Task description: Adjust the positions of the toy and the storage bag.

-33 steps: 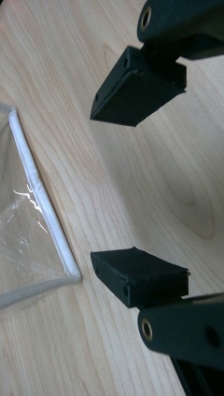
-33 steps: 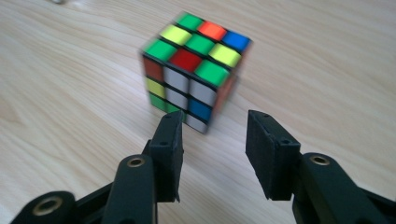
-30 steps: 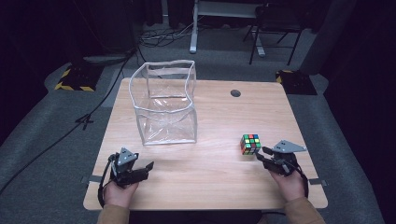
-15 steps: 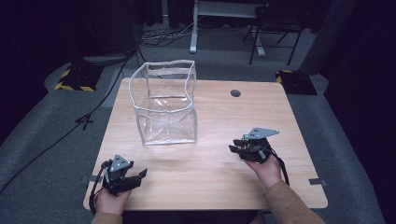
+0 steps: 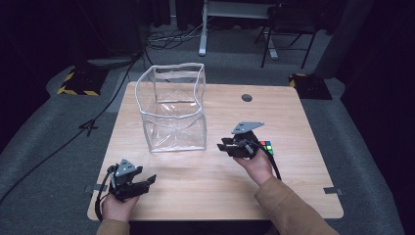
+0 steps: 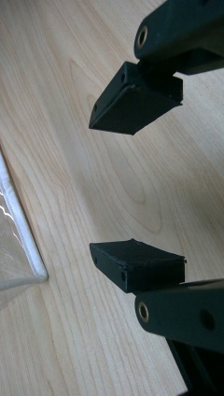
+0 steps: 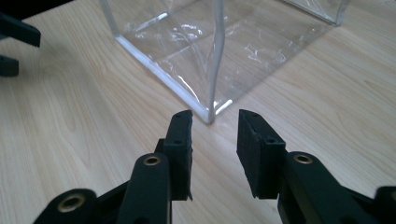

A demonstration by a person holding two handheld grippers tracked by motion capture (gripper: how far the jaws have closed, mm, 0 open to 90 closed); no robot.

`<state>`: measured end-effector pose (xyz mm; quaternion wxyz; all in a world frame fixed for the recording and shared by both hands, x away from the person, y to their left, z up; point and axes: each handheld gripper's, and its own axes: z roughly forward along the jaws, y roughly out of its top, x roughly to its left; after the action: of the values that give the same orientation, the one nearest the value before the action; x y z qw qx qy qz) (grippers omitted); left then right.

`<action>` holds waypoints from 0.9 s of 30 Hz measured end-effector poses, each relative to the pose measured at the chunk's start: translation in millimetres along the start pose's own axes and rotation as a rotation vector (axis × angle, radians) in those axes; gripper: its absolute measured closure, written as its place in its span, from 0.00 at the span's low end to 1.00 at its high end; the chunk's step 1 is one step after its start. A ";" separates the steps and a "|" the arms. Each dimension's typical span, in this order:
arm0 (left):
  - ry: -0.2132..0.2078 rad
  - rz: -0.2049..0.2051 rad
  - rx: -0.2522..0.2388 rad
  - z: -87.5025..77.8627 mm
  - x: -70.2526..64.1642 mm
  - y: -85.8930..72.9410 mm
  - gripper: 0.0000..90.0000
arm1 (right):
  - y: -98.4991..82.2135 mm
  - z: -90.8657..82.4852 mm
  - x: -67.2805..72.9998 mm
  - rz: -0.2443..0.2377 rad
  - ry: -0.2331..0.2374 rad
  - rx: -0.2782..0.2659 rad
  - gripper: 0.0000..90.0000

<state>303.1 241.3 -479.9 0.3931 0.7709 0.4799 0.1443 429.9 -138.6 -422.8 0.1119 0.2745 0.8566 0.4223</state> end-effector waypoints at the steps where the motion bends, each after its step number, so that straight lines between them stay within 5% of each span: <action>1: -0.009 -0.010 0.002 0.0 0.6 0.2 0.40 | 2.9 2.2 0.3 0.022 0.006 0.007 0.73; 9: 0.027 -0.020 0.005 3.0 1.9 2.2 0.40 | 21.6 30.8 -10.2 0.083 0.004 0.024 0.80; 14: 0.025 -0.035 0.002 4.5 4.4 1.8 0.40 | 25.4 45.2 -12.6 0.084 0.007 0.032 0.80; 19: 0.033 -0.036 0.001 4.4 4.8 1.3 0.40 | 28.1 55.2 -10.3 0.054 0.011 0.052 0.91; 27: 0.051 -0.036 -0.016 4.4 6.4 5.4 0.40 | 28.6 54.1 -8.2 0.043 0.029 0.066 0.97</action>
<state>312.3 243.4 -479.8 0.3893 0.7551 0.5024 0.1608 470.3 -93.3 -434.1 0.0814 0.2901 0.8656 0.3999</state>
